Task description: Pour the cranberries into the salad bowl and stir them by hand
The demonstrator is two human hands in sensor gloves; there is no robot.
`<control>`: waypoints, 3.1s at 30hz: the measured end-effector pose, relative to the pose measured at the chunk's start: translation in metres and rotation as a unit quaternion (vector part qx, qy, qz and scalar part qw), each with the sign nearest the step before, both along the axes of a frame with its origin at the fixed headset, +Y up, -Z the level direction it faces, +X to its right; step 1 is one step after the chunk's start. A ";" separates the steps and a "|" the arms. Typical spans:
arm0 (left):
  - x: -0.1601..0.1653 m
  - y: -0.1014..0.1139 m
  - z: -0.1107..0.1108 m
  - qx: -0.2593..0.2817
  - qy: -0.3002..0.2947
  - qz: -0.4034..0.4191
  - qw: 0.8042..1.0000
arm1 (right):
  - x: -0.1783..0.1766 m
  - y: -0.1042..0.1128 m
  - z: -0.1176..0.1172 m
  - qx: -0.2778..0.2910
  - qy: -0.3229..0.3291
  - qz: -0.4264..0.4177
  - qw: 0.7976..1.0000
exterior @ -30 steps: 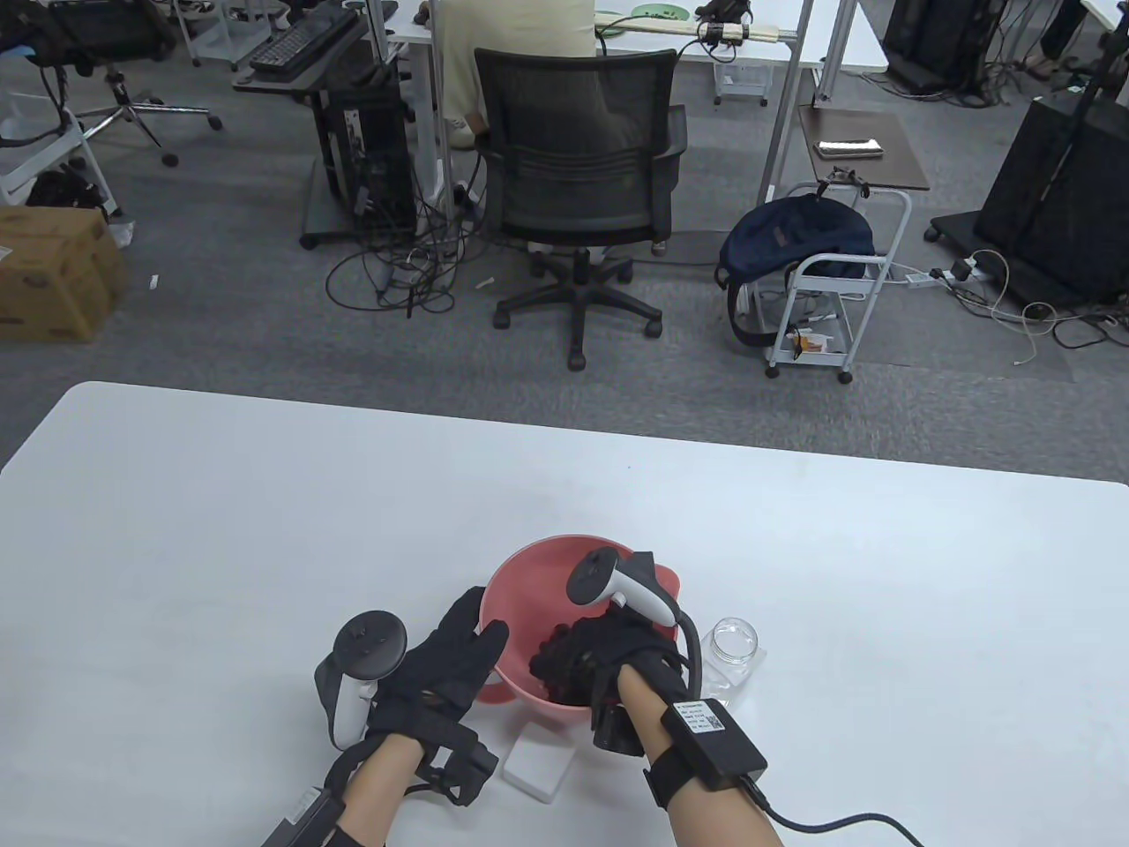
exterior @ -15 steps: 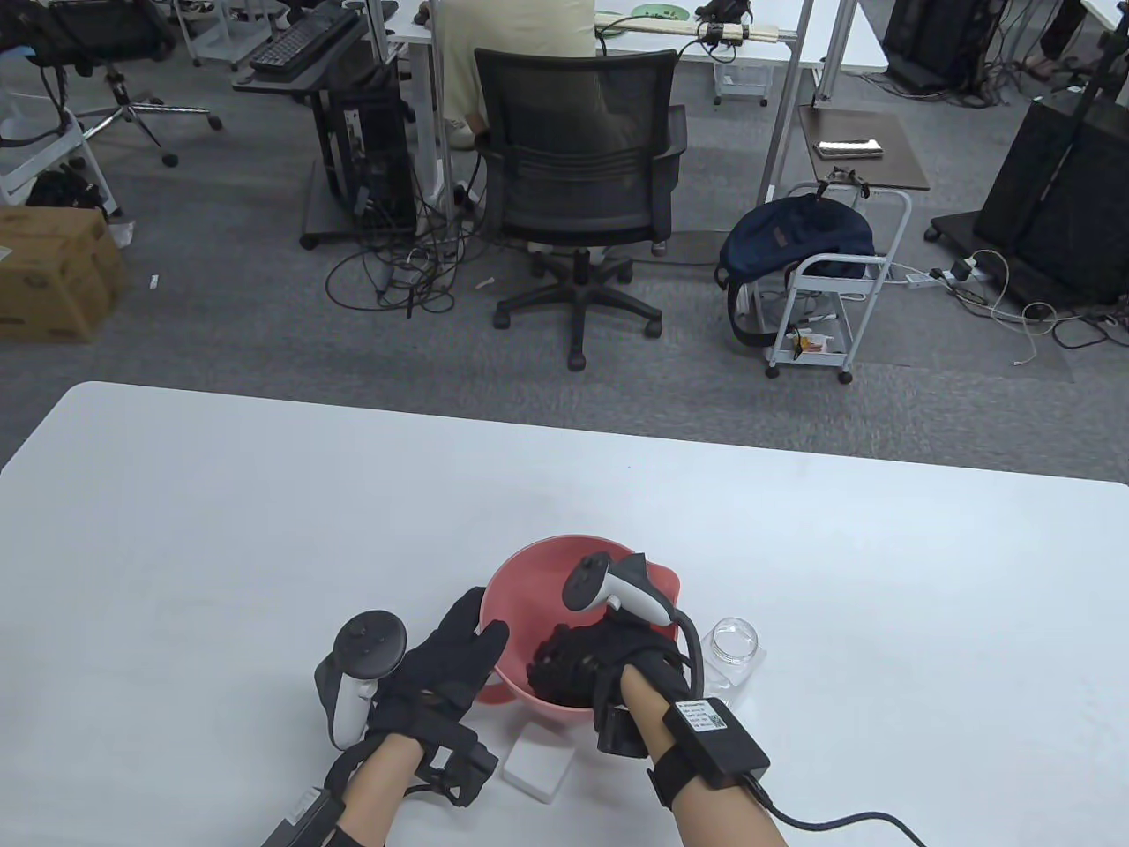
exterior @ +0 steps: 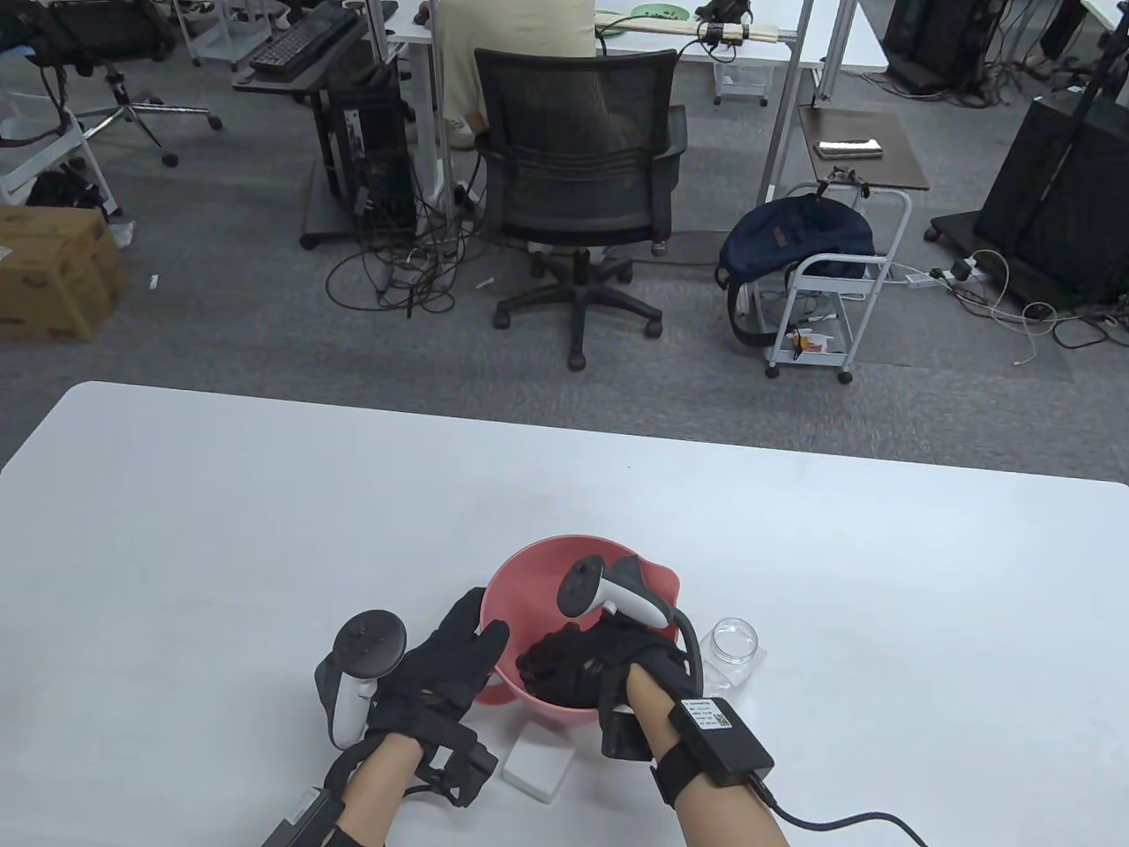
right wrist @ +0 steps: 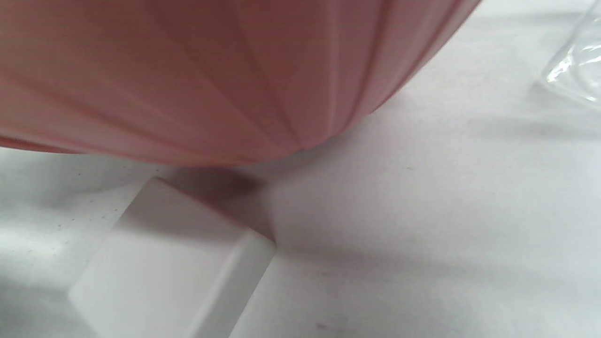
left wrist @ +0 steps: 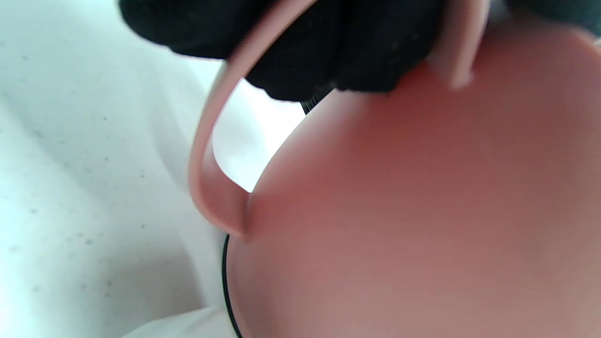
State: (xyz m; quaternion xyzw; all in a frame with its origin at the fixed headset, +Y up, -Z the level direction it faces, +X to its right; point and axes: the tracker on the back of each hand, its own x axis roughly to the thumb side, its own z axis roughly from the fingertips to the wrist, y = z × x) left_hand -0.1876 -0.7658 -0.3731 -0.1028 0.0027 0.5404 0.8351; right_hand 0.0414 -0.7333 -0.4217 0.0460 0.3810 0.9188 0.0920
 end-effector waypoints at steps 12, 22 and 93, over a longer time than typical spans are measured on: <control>0.000 0.000 0.000 -0.006 -0.001 0.004 1.000 | -0.001 0.000 0.000 -0.004 -0.002 0.009 1.000; -0.001 -0.001 -0.001 -0.008 -0.002 0.006 1.000 | -0.001 0.000 0.000 -0.007 -0.009 0.017 1.000; -0.002 -0.002 -0.002 -0.018 -0.005 0.017 1.000 | -0.001 -0.002 -0.004 0.000 0.004 0.003 1.000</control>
